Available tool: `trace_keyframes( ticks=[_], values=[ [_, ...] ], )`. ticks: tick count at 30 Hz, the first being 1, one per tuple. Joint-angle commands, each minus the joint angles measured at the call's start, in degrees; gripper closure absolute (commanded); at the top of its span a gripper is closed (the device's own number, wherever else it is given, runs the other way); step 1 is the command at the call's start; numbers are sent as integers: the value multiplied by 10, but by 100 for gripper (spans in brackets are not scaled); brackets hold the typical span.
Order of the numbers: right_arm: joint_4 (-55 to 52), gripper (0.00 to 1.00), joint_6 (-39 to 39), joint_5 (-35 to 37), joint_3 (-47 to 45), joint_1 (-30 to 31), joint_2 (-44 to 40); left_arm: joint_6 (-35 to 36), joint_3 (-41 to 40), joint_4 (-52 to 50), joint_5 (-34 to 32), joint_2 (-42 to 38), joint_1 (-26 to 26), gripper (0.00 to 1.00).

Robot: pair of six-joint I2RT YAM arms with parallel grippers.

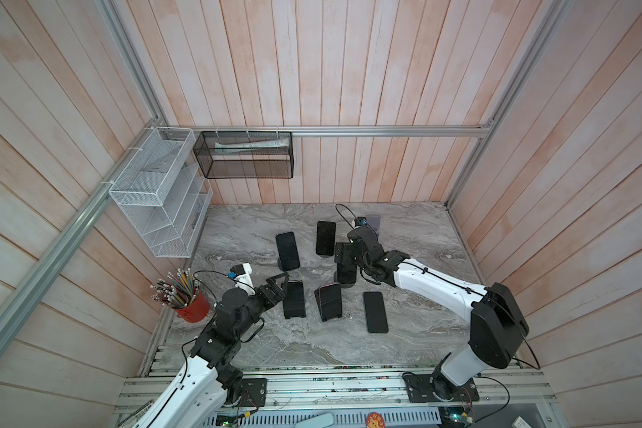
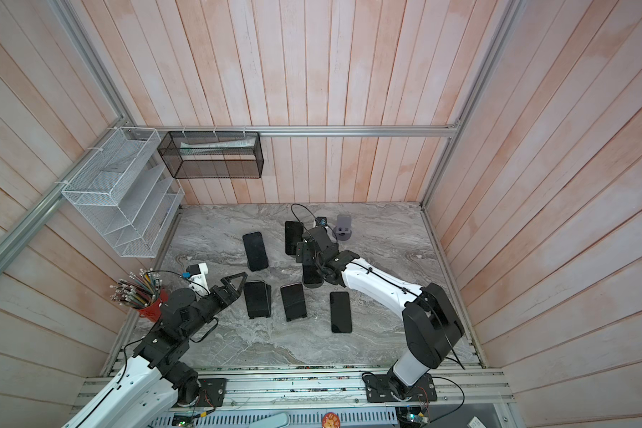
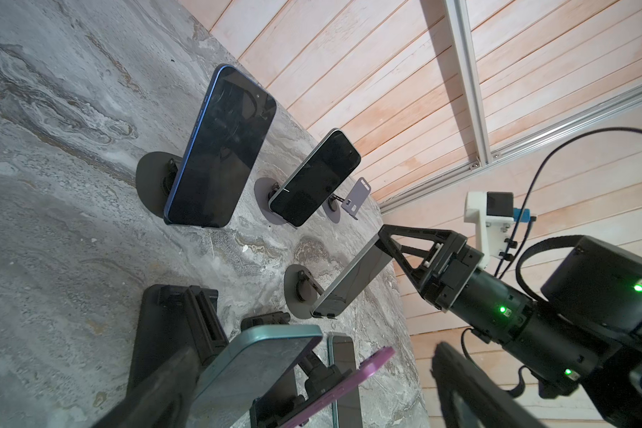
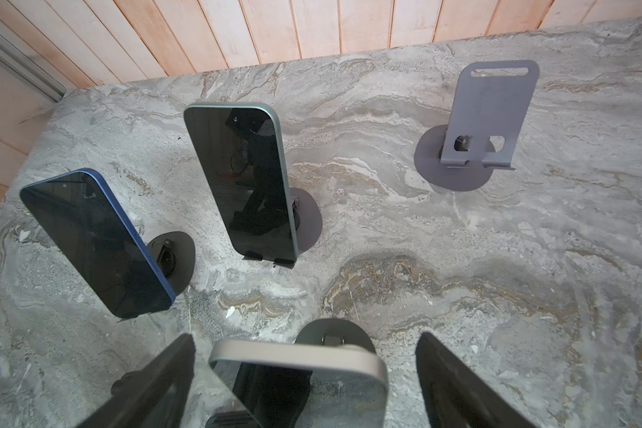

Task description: Remove the phone from the phone stand

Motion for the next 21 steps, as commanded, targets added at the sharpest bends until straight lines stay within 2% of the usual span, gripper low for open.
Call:
trace_keyframes(
  ticks=[1, 12, 21],
  values=[
    [-1, 6, -4, 9, 13, 7, 11, 12, -8, 2, -6, -3, 2, 0],
    [-12, 8, 2, 3, 22, 10, 22, 11, -9, -1, -8, -7, 2, 0],
    [-26, 11, -8, 28, 36, 16, 36, 9, -9, -2, -5, -7, 2, 0]
  ],
)
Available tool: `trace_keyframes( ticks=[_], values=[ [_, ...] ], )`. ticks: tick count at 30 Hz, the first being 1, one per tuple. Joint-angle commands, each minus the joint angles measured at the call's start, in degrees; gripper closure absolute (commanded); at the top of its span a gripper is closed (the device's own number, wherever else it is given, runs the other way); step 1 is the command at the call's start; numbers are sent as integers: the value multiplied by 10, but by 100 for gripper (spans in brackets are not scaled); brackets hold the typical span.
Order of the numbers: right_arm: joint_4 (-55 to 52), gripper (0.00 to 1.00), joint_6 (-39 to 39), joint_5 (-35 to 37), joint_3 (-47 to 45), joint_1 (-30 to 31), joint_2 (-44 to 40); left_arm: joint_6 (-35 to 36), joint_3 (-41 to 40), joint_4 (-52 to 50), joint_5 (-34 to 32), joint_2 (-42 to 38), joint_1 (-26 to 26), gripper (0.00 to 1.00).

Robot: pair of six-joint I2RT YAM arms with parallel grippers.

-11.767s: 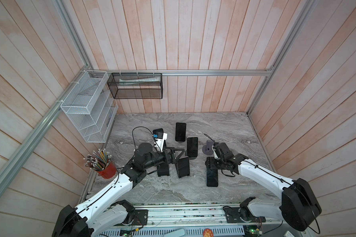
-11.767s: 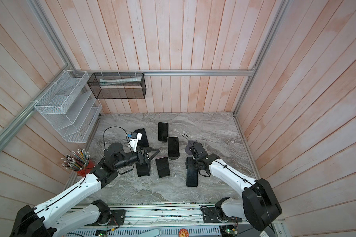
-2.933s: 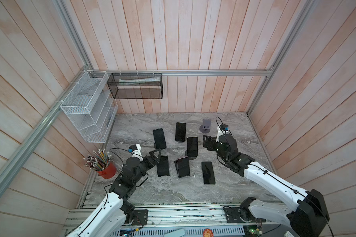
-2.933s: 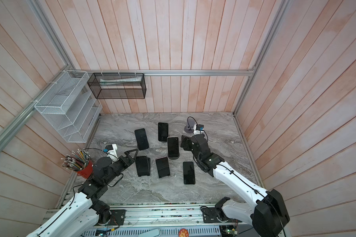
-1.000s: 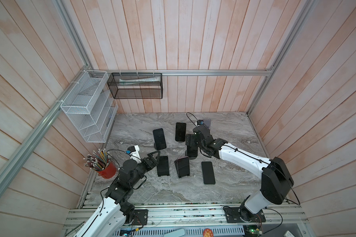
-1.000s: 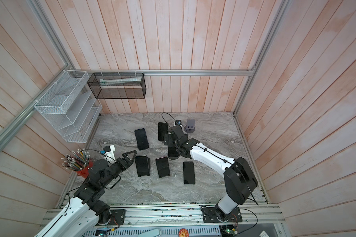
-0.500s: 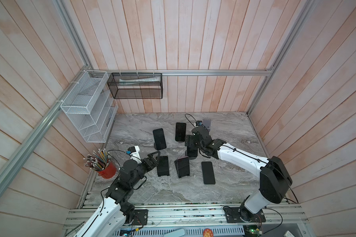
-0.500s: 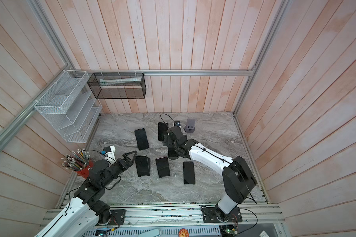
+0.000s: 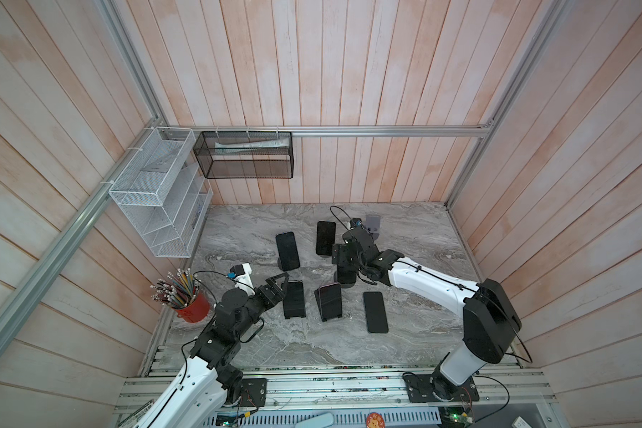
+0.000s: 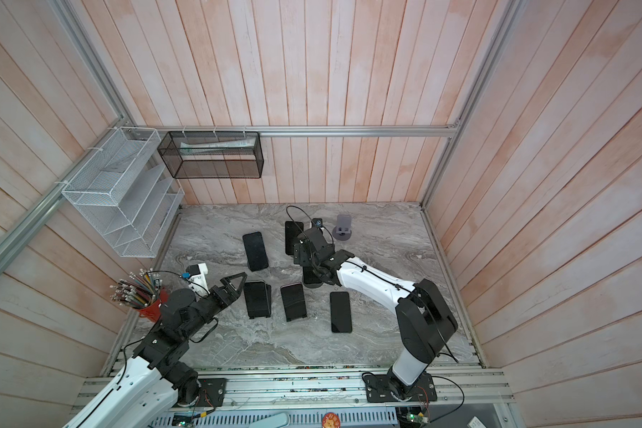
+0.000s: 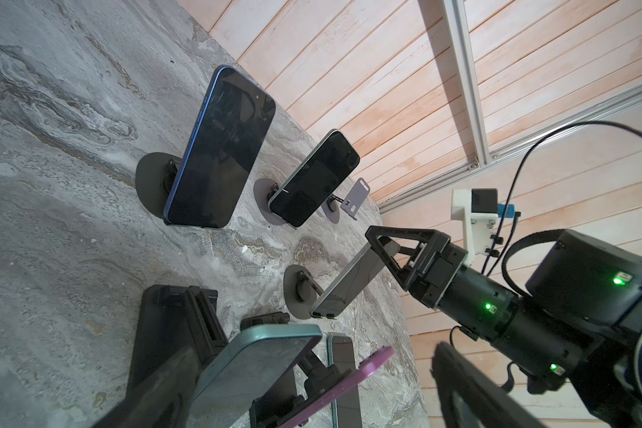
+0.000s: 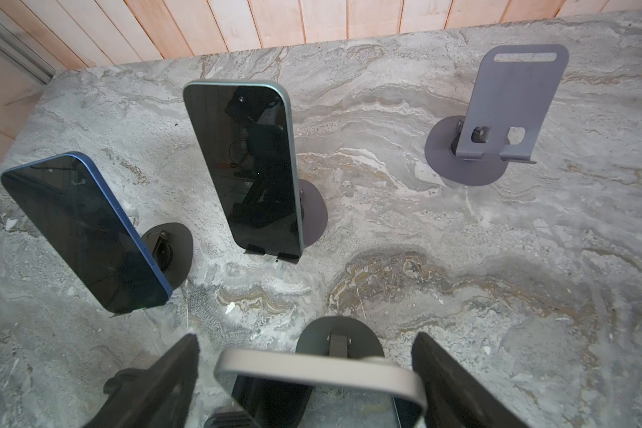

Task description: Remove the phone from the phone stand

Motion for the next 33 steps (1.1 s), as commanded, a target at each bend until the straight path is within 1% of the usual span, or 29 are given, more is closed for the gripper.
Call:
trace_keyframes(
  ticks=[1, 15, 18, 22, 33],
  values=[
    [-17, 11, -5, 28, 18, 7, 11, 10, -8, -1, -6, -3, 2, 0],
    [-14, 15, 1, 52, 28, 9, 27, 10, -3, -11, -9, -5, 3, 0],
    [-12, 16, 2, 44, 27, 9, 28, 8, -4, -11, -11, -1, 3, 0],
    [-14, 16, 0, 47, 25, 9, 30, 8, -4, -10, -11, 0, 3, 0],
    [-5, 16, 4, 27, 11, 9, 30, 5, 1, -15, -11, 6, 2, 0]
  ],
)
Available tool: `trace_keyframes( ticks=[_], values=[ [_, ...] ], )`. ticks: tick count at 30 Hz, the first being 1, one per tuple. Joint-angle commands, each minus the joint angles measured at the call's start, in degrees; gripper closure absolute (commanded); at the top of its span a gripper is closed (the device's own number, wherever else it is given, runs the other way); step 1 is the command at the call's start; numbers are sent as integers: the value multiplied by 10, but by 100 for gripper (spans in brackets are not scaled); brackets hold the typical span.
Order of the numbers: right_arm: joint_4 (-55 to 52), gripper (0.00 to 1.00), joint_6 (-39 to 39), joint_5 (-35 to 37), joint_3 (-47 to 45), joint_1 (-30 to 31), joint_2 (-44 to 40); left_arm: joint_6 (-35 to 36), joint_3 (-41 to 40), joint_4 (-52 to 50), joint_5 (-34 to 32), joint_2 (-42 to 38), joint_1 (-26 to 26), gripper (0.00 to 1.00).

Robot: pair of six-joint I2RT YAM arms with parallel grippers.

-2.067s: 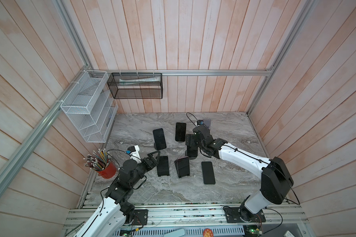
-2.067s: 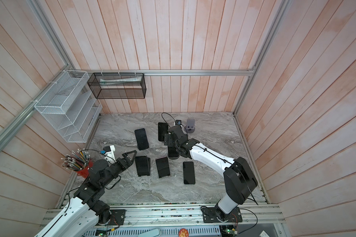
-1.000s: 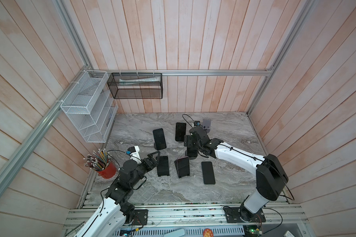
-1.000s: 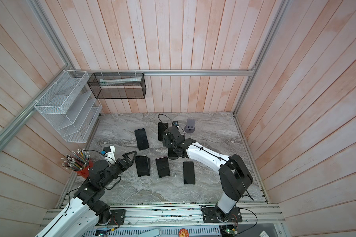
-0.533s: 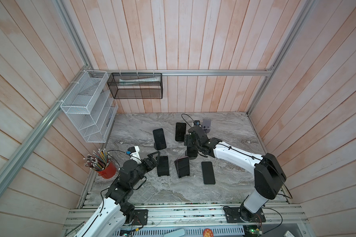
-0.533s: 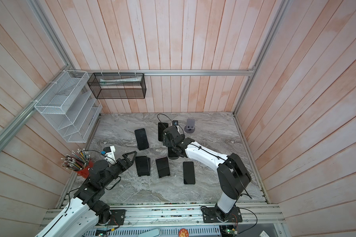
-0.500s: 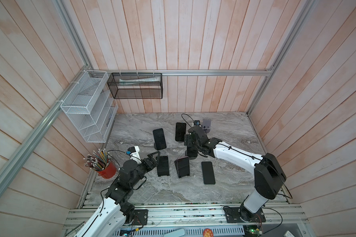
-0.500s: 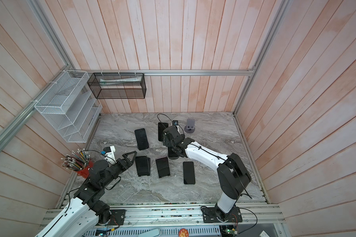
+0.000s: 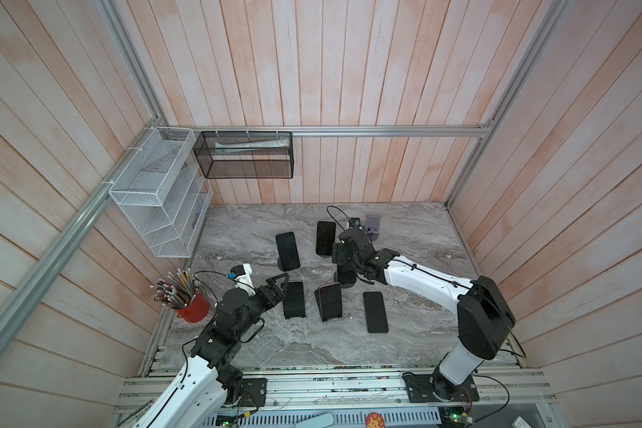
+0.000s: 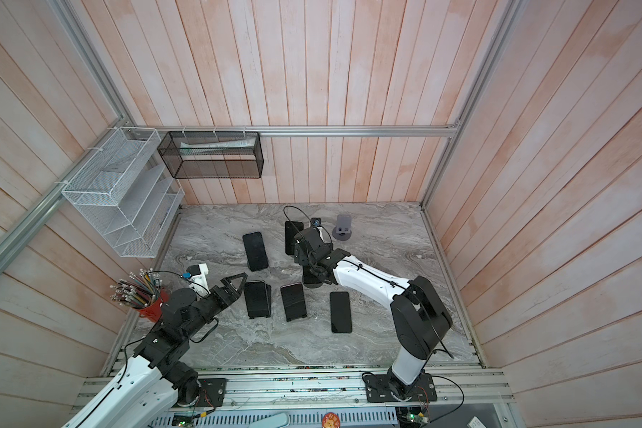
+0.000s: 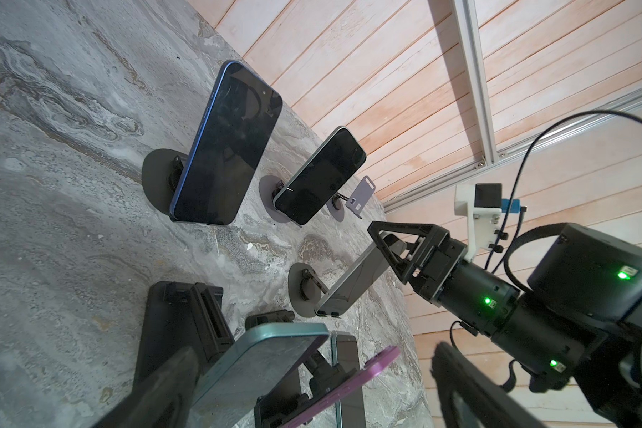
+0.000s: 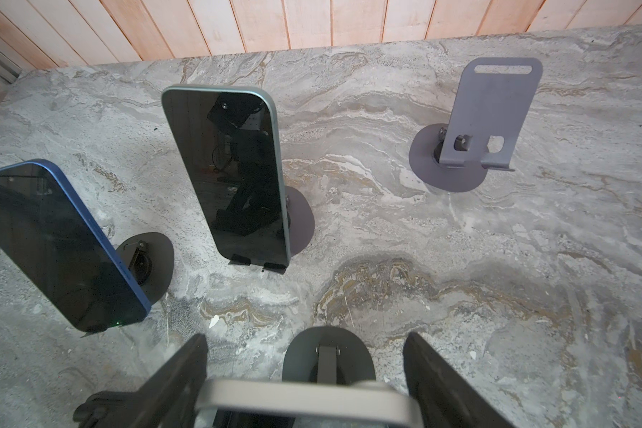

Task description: Remove the phone from the phone stand

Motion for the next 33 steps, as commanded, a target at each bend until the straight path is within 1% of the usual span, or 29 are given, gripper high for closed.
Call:
trace_keyframes(
  ticks=[1, 11, 21, 33],
  values=[
    [-1, 16, 5, -5, -3, 5, 11, 5, 1, -11, -8, 0, 3, 0],
    [-1, 19, 11, -5, -12, 5, 6, 7, 1, -13, -12, -4, 3, 0],
    [-2, 18, 8, -6, -11, 5, 8, 9, 4, -20, -11, -1, 2, 0],
    [-7, 24, -11, -4, -16, 6, 7, 15, 10, -22, -14, -4, 2, 0]
  ],
)
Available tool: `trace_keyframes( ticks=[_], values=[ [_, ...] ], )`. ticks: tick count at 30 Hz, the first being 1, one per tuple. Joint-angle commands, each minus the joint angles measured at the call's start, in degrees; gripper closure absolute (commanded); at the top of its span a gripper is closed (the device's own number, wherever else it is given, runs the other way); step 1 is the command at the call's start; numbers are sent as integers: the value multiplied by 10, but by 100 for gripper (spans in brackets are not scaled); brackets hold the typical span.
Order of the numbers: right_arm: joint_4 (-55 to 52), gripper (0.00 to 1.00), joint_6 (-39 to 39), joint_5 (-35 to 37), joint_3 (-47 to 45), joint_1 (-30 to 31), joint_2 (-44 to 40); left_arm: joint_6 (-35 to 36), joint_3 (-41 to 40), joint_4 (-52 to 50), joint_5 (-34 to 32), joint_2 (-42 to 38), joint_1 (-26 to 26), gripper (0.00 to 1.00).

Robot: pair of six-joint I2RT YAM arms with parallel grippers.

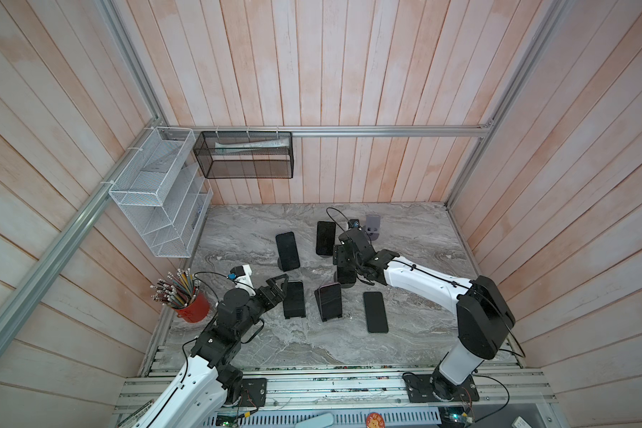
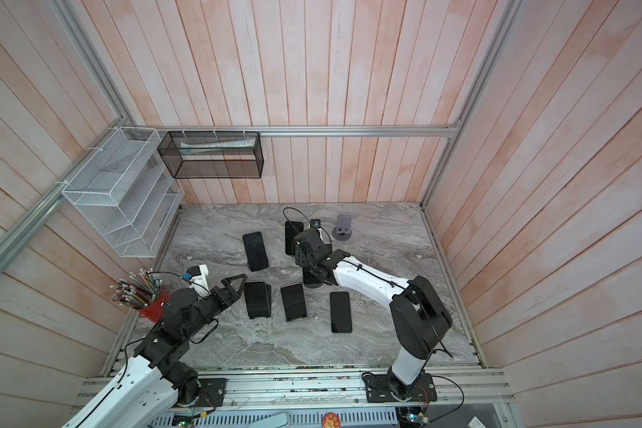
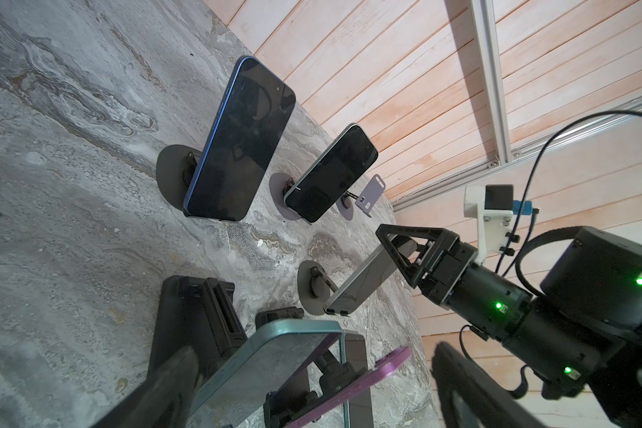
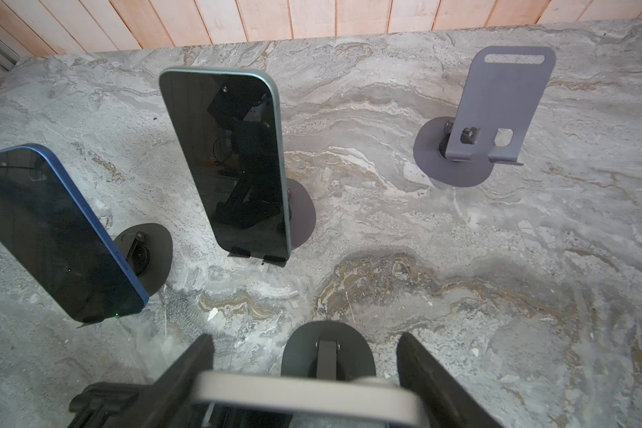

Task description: Remove the phone from the phone stand

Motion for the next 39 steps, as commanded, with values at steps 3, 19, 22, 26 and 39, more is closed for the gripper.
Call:
trace_keyframes(
  ticks=[3, 19, 22, 26, 39],
  values=[
    [-10, 25, -11, 6, -10, 6, 3, 14, 15, -5, -3, -1, 2, 0],
    [1, 26, -22, 6, -26, 7, -38, 40, 38, 10, 24, 17, 2, 0],
    [14, 26, -22, -3, -36, 7, -49, 44, 41, 9, 27, 16, 3, 0],
    [11, 26, -28, 0, -32, 7, -53, 50, 39, 25, 27, 21, 3, 0],
    [20, 27, -45, 14, -48, 8, -98, 39, 49, 30, 44, 45, 2, 0]
  ],
)
